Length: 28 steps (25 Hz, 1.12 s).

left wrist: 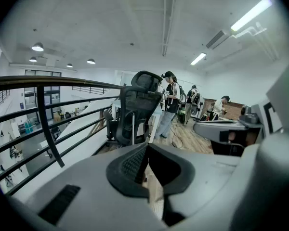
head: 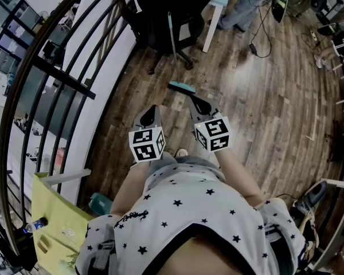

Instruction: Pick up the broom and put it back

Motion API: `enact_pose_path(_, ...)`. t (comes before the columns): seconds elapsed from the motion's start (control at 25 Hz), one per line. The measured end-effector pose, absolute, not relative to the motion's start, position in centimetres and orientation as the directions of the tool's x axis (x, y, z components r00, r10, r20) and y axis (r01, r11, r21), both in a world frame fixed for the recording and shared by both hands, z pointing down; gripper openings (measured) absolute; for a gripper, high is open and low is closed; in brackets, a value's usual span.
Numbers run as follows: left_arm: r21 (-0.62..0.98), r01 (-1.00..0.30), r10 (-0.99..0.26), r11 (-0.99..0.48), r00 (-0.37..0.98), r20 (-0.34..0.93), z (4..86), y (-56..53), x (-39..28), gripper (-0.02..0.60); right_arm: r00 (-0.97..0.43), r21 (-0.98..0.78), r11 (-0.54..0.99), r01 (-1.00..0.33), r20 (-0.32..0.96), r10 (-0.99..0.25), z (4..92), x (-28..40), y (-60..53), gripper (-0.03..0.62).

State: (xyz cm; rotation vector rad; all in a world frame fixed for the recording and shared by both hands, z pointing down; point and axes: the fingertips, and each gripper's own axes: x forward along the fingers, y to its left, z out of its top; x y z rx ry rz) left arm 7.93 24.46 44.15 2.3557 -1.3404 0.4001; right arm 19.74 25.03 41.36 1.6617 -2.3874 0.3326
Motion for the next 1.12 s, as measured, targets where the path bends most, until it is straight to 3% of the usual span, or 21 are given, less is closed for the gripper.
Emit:
enact_pose_path(0.64, 0.193, -0.875, -0.743, -0.445, 0.481, 0.466, 44.7, 23.7, 8.2, 0.011, -0.358, -0.09, 0.347, -0.934, 0.298, -0.885, 42.0, 20.5, 23.6, -0.006)
enact_pose_path(1.12, 0.22, -0.886, -0.745, -0.408, 0.463, 0.481, 46.7, 17.6, 8.8, 0.011, -0.366, -0.077, 0.361, -0.929, 0.331, -0.87, 43.4, 21.1, 15.3, -0.006)
